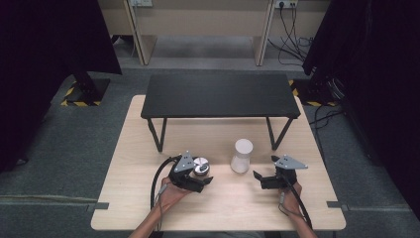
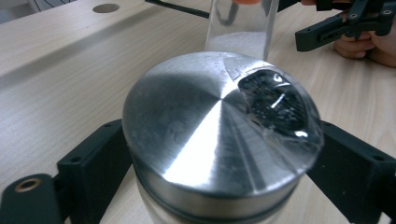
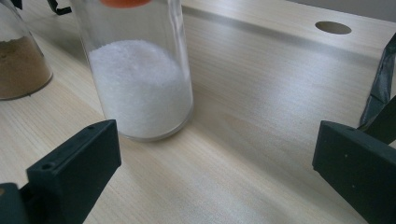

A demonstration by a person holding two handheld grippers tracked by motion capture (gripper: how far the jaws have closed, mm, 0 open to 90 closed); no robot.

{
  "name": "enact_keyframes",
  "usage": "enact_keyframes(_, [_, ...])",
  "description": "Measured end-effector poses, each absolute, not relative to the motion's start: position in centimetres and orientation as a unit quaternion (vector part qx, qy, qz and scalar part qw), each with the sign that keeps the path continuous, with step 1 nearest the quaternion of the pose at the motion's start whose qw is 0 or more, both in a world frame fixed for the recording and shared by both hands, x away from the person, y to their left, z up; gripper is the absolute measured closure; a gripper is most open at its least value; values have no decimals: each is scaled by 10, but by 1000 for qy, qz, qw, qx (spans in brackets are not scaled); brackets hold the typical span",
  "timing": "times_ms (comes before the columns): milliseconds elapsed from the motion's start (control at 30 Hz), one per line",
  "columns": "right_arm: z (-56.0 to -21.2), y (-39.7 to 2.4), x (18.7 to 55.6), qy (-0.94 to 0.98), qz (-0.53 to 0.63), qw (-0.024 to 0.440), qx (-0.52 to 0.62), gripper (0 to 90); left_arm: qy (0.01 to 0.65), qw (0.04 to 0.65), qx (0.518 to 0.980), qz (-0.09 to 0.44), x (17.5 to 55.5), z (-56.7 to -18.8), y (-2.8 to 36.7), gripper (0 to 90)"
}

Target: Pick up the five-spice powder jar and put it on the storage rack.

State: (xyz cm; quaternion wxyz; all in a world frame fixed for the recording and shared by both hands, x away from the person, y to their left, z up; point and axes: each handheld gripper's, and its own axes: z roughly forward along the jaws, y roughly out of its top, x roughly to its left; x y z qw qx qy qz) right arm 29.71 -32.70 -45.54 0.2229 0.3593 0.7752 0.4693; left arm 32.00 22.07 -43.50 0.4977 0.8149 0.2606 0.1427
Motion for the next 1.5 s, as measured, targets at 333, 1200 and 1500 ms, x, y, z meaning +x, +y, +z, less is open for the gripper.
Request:
enact_keyframes(333, [-455,-327,297,776,469,223,358,11,251,507,812,146,322,-439,221,248])
enact_keyframes(1200, [-456,-327,297,775,470,223,359,11,256,521,801,144,320,-439,227,309])
enact_keyframes(1500, [-456,-327,297,775,470,223,359,11,255,516,806,140,319,-424,226,310])
